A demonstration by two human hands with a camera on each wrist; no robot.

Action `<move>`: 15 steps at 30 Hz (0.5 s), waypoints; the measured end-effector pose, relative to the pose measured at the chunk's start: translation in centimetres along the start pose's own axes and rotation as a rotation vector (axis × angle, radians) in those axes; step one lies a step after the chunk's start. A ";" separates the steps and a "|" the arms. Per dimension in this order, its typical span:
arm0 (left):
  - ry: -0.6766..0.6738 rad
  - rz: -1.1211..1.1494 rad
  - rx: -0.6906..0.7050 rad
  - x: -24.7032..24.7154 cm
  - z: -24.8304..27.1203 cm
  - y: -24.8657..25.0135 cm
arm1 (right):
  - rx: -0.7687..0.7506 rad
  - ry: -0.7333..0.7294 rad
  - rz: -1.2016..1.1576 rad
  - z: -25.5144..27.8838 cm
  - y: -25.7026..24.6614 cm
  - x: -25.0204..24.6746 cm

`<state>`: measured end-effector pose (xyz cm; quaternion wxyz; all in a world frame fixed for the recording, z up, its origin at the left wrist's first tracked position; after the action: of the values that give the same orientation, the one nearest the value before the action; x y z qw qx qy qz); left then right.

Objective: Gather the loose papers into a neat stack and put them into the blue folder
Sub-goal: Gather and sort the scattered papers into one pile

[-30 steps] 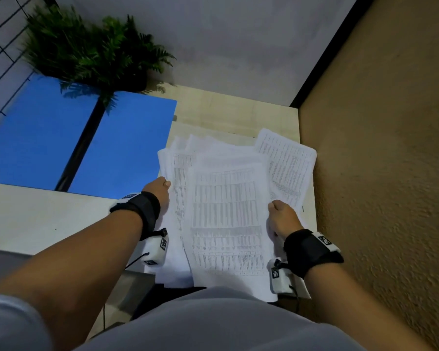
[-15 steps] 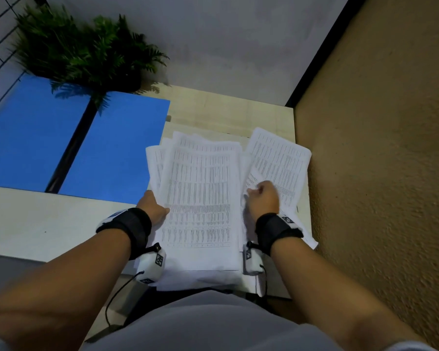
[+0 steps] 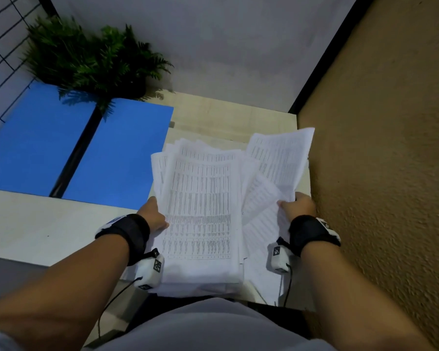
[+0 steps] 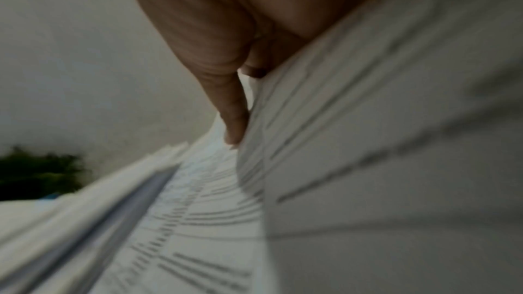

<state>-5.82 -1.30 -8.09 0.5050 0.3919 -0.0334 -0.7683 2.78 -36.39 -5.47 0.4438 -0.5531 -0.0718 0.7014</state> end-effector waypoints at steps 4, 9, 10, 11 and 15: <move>-0.048 0.027 -0.005 -0.3 0.2 0.0 | -0.186 0.272 -0.055 2.0 -3.5 -4.8; -0.062 0.086 -0.008 0.0 1.5 0.4 | -0.448 0.529 -0.329 6.7 -8.3 -10.8; -0.068 0.093 -0.024 0.3 1.8 0.5 | -0.473 0.528 -0.398 7.4 -8.8 -11.0; -0.070 0.120 -0.033 0.6 2.2 0.6 | -0.481 0.509 -0.453 7.8 -9.1 -10.7; -0.085 0.177 -0.019 1.7 3.2 0.7 | -0.386 0.337 -0.531 8.7 -7.8 -5.6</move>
<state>-7.62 -4.12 -6.57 0.5728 0.3495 -0.0819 -0.7369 -0.28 -32.24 6.40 0.5034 -0.6965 -0.2697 0.4345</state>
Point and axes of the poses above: each hand's wrist, its own z-axis away from the middle knuckle, its own x-axis out of the palm, y = z × x, the point moved 1 cm from there along -z, towards the middle knuckle, and after that the axes turned 3 degrees about y, right-handed, at the moved point
